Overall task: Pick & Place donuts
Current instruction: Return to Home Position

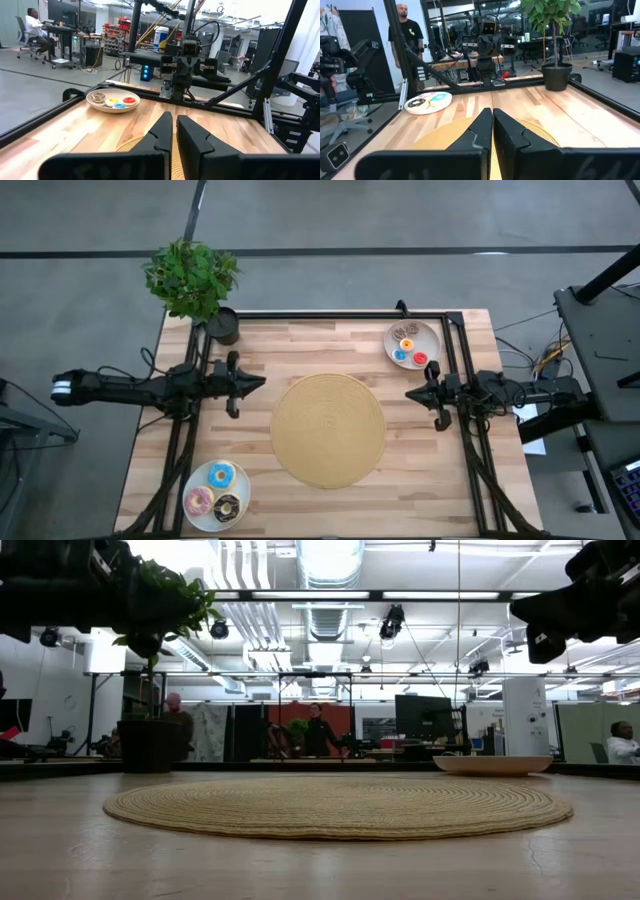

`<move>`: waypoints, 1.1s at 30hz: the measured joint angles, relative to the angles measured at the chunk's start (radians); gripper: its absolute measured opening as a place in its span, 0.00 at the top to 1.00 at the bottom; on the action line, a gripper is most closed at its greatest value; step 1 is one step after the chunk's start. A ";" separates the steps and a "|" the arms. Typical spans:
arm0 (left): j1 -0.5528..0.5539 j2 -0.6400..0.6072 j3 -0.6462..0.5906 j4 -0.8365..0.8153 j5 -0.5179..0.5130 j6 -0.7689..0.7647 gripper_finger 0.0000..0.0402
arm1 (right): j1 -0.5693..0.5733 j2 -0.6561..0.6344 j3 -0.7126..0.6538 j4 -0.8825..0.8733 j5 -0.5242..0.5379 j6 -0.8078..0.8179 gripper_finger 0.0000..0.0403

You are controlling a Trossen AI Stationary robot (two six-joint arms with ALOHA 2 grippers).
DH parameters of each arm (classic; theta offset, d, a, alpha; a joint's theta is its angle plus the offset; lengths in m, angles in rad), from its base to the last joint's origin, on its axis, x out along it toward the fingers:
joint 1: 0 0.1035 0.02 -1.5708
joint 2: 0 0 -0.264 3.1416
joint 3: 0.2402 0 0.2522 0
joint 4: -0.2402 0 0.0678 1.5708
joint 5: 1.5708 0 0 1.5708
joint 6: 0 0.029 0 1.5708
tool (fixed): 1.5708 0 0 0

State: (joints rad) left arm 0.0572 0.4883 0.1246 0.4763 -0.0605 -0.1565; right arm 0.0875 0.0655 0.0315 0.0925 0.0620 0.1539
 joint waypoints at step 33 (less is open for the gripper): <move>0.000 -0.167 -0.083 -0.191 0.065 -0.001 1.00 | -0.001 0.001 -0.023 -0.045 0.064 -0.001 0.98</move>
State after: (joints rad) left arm 0.0574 0.3218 0.0418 0.2855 0.0049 -0.1577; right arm 0.0869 0.0666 0.0090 0.0475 0.1261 0.1525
